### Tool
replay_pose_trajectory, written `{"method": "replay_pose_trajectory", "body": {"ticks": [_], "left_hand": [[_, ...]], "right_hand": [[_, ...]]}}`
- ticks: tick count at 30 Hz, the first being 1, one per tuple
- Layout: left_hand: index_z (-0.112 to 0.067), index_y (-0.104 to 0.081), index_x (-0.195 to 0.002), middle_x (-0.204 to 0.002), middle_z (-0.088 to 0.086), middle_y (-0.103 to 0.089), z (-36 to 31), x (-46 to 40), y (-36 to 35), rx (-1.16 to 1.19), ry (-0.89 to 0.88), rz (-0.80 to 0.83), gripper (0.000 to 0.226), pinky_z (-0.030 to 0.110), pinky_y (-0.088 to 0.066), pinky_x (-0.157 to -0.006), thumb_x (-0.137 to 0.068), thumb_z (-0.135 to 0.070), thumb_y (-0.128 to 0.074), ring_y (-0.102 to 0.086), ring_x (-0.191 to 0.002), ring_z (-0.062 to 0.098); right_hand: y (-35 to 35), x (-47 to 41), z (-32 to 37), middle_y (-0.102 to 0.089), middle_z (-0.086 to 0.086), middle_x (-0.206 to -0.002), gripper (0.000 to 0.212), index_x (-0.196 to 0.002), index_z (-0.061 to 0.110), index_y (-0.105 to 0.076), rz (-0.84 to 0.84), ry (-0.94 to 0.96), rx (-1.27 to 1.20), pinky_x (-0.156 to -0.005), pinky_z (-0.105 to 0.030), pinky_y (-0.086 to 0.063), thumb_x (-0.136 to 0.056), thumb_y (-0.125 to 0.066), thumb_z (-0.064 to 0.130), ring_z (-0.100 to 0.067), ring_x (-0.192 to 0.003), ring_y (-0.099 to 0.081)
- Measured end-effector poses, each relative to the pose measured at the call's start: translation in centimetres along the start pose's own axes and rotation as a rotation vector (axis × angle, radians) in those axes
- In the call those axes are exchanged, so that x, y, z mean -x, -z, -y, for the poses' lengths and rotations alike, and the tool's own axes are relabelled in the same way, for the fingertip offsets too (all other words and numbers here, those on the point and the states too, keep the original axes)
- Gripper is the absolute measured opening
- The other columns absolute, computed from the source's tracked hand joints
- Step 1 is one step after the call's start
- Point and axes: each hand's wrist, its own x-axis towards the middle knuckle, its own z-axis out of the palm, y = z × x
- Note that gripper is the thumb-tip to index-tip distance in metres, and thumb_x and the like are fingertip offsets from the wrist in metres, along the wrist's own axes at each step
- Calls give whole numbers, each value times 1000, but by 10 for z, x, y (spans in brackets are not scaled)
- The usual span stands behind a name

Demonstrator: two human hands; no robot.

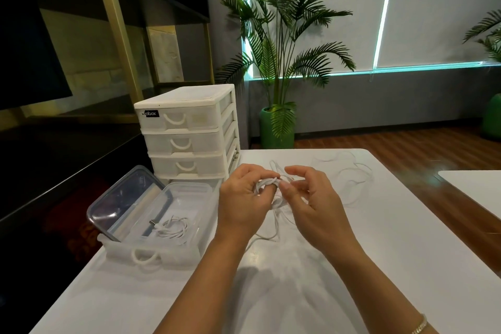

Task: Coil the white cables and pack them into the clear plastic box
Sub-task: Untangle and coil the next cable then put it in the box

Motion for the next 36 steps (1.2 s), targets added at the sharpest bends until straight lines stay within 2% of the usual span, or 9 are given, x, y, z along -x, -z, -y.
{"method": "replay_pose_trajectory", "body": {"ticks": [4, 7, 10, 14, 16, 21, 25, 29, 36], "left_hand": [[-17, -74, -91, -77, -16, -61, -3, 2, -2, 14, 130, -94, 11, 4, -48, -61, -81, -15, -69, -58, -67, -2], [-17, -73, -87, -73, -15, -62, -7, 4, -5, 26, 181, -122, 9, 14, -53, -61, -80, -15, -69, -61, -66, 4], [-23, -69, -82, -66, -21, -59, -13, 7, -8, 87, 251, -107, 8, 11, -52, -56, -81, -14, -68, -61, -63, 7], [-22, -69, -84, -70, -17, -61, -19, 6, -10, 117, 351, 1, 6, 3, -45, -51, -80, -18, -70, -58, -60, 8], [-23, -68, -80, -73, -13, -65, -20, 4, -8, 131, 390, 67, 7, 7, -47, -53, -76, -21, -73, -60, -64, 9], [-19, -68, -73, -68, -5, -71, -19, -1, -2, 352, 537, 244, 12, 23, -55, -59, -70, -15, -78, -67, -63, 10], [-10, -67, -81, -62, -6, -69, -20, -5, 3, 616, 687, 336, 13, 20, -51, -56, -72, -13, -76, -63, -54, 4], [-8, -65, -85, -66, -1, -66, -19, -6, 1, 775, 816, 307, 12, 16, -48, -50, -76, -14, -72, -60, -55, 8], [-9, -67, -86, -68, -1, -70, -15, -7, -1, 895, 893, 301, 10, 15, -47, -55, -78, -14, -68, -61, -59, 8]], "right_hand": [[-4, 1, 3, -45, 13, -113, 31, -109, 34, -42, 10, -42, 58, -67, -8, -40, -85, -60, 39, -4, -84, -52], [0, 1, 4, -54, 10, -103, 28, -99, 29, -42, -6, -110, 24, -63, -12, -44, -83, -61, 43, -4, -75, -56], [0, 1, 3, -63, 5, -89, 19, -86, 29, -44, 15, -122, -17, -68, -23, -54, -86, -60, 39, -11, -77, -64], [1, 0, 2, -56, 11, -77, 13, -88, 24, -46, -52, -86, 20, -58, -6, -44, -90, -59, 21, -6, -70, -59], [3, 1, 1, -52, 12, -73, 12, -87, 22, -47, -79, -60, 58, -51, -2, -41, -90, -56, 15, -4, -65, -55], [6, 0, -2, -53, 10, -68, 19, -78, 19, -53, -136, 16, 119, -56, -1, -42, -89, -54, 3, -5, -63, -52], [8, 0, 0, -56, 9, -73, 17, -80, 22, -56, -152, 34, 119, -54, 0, -39, -90, -55, 7, -3, -64, -53], [8, -1, 0, -57, 10, -82, 12, -93, 18, -67, -140, 54, 129, -63, -2, -37, -90, -57, 13, 0, -67, -52], [6, -3, -5, -59, 6, -88, 17, -92, 17, -72, -42, 31, 184, -69, -12, -41, -89, -56, 12, -8, -79, -53]]}}
